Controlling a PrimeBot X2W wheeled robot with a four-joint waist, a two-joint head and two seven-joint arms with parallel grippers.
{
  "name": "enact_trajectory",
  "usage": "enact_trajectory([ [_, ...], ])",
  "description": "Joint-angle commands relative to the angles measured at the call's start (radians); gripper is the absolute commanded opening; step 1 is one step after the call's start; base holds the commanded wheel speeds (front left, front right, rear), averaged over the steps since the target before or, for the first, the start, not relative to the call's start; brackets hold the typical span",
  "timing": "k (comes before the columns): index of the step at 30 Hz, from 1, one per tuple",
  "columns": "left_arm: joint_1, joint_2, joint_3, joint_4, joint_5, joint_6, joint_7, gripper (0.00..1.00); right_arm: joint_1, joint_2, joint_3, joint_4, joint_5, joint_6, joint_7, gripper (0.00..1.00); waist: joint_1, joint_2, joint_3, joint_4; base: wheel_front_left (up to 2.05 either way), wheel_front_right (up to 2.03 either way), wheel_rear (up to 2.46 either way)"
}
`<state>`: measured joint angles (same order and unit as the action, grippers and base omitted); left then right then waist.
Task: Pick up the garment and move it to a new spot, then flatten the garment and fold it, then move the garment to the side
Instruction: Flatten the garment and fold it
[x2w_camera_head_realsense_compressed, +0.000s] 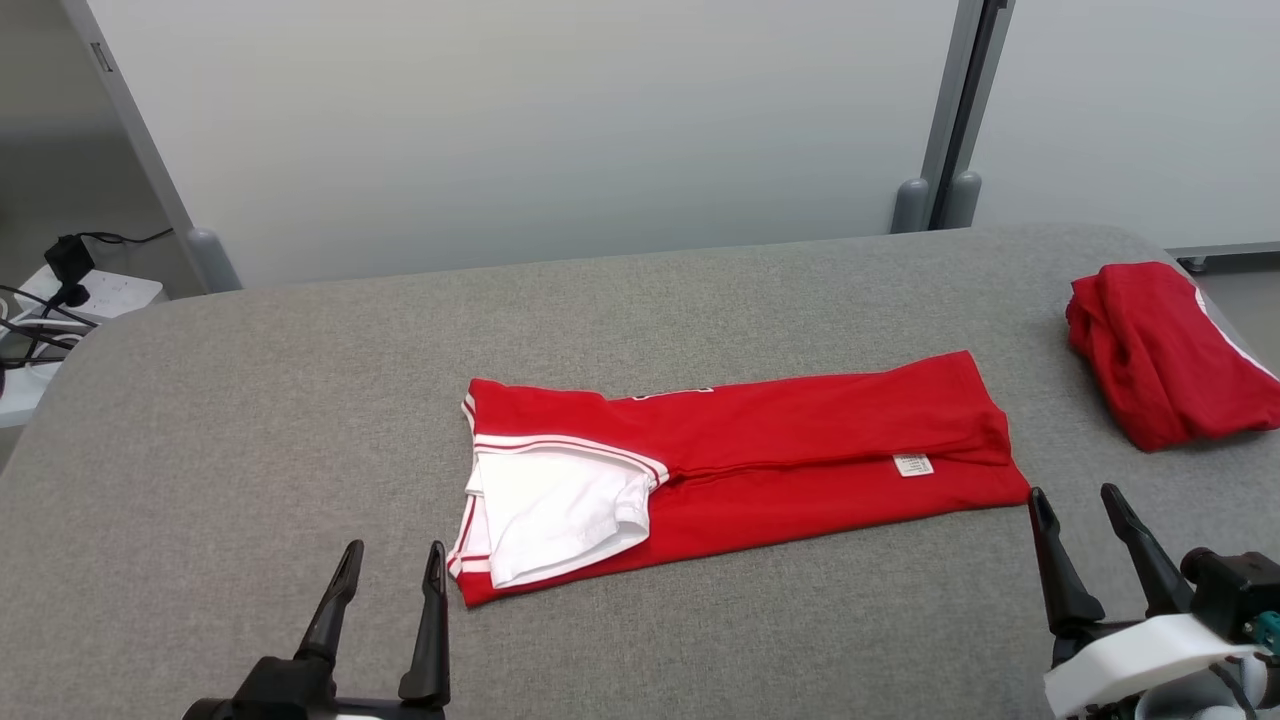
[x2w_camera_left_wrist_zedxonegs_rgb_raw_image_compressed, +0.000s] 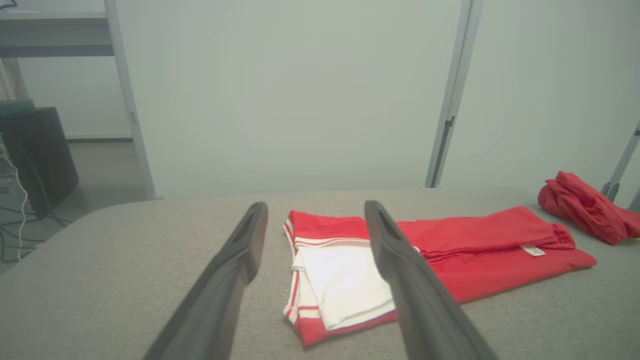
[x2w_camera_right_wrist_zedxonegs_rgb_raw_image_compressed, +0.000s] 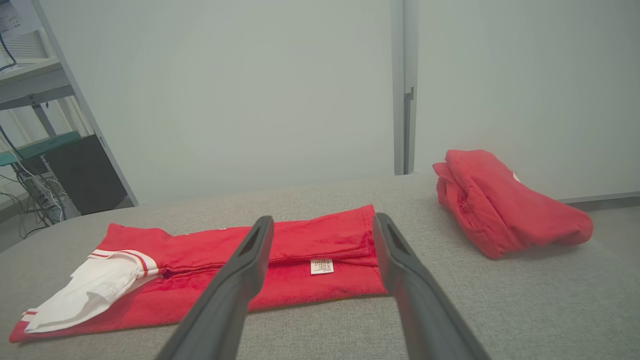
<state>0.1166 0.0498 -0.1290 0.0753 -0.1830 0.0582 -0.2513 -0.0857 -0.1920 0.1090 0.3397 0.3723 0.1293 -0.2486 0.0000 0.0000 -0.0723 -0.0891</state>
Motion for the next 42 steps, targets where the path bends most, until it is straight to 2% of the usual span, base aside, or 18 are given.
enact_trajectory([
  [1, -0.022, 0.001, 0.036, -0.029, 0.001, 0.001, -0.01, 1.0, -0.003, -0.006, 0.015, -0.028, -0.003, 0.001, -0.013, 1.0, 0.0, 0.0, -0.005, -0.001, 0.0, 0.0, 0.0],
  [16, -0.006, 0.001, 0.032, -0.02, -0.008, 0.007, -0.01, 1.0, 0.005, 0.006, -0.001, -0.01, 0.009, 0.001, -0.013, 1.0, 0.0, 0.0, -0.001, 0.009, 0.0, 0.0, 0.0],
  [21, -0.021, 0.001, 0.016, -0.024, -0.004, 0.004, -0.01, 1.0, -0.067, 0.0, -0.01, 0.099, 0.109, 0.001, -0.013, 1.0, 0.0, 0.0, 0.026, 0.028, 0.0, 0.0, 0.0],
  [26, -0.034, 0.001, 0.004, -0.024, 0.007, 0.004, -0.01, 1.0, -0.167, -0.02, -0.023, 0.286, 0.217, 0.001, -0.013, 1.0, 0.0, 0.0, 0.056, 0.053, 0.0, 0.0, 0.0],
  [36, -0.072, 0.001, -0.02, -0.02, 0.008, 0.002, -0.01, 1.0, -0.412, -0.08, 0.008, 0.578, 0.262, 0.001, 0.036, 1.0, 0.0, 0.0, 0.145, 0.096, 0.0, 0.0, 0.0],
  [42, -0.133, 0.001, -0.025, -0.026, -0.016, 0.006, -0.01, 1.0, -0.56, -0.094, 0.023, 0.701, 0.281, 0.001, 0.09, 1.0, 0.0, 0.0, 0.228, 0.114, 0.0, 0.0, 0.0],
])
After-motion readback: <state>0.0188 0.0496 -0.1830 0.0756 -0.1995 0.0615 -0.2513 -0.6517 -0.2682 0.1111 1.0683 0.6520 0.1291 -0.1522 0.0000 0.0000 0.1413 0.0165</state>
